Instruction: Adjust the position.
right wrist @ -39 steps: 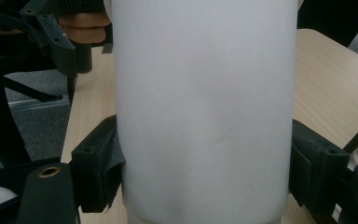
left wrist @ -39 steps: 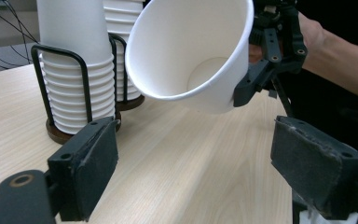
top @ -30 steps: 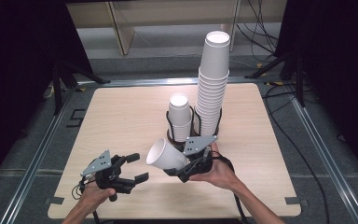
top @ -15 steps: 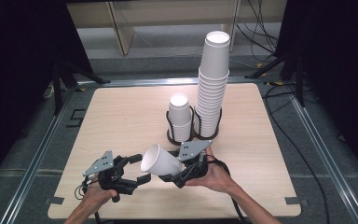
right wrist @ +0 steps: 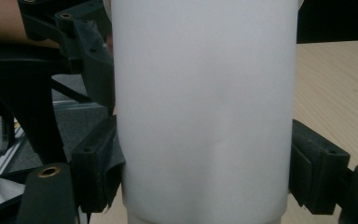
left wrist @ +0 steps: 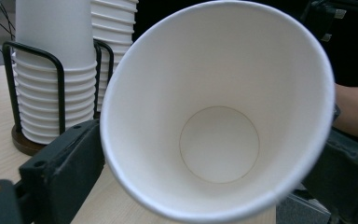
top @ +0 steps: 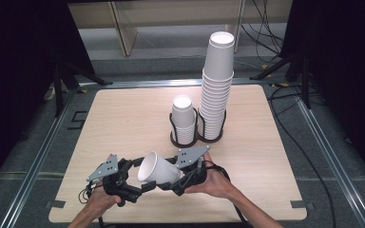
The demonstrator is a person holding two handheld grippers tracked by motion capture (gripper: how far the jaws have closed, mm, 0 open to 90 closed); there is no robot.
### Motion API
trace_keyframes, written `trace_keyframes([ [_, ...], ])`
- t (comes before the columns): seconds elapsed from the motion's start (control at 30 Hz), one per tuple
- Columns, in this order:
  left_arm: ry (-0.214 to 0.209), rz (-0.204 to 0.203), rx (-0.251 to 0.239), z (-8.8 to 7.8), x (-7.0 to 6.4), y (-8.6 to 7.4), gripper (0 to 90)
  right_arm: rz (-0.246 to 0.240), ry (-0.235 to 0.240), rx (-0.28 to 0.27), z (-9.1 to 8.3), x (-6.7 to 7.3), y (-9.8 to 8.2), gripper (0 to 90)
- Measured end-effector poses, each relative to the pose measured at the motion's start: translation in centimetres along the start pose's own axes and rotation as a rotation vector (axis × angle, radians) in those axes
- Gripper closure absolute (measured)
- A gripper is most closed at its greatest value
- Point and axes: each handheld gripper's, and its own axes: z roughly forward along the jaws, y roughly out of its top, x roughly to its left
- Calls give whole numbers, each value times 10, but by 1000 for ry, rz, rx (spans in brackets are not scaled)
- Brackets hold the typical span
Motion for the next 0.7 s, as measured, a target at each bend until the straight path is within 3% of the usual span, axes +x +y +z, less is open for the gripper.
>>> trace_keyframes([
  [0.13,-17,1,-41,2,0,0,25,-6,8,3,3,1,0,238],
  [0.17,-2,7,-18,0,-1,1,24,-6,9,0,4,1,0,238],
  [0.33,-15,6,-51,1,-1,0,23,-17,18,4,8,3,0,238],
  [0.53,-20,11,-51,-1,-2,2,57,-10,28,8,11,5,-1,238],
  [0.6,-32,-8,-74,0,-2,2,61,-9,26,1,11,5,-1,237],
  [0.7,-32,0,-61,-2,-2,3,77,-14,29,1,11,5,-1,238],
])
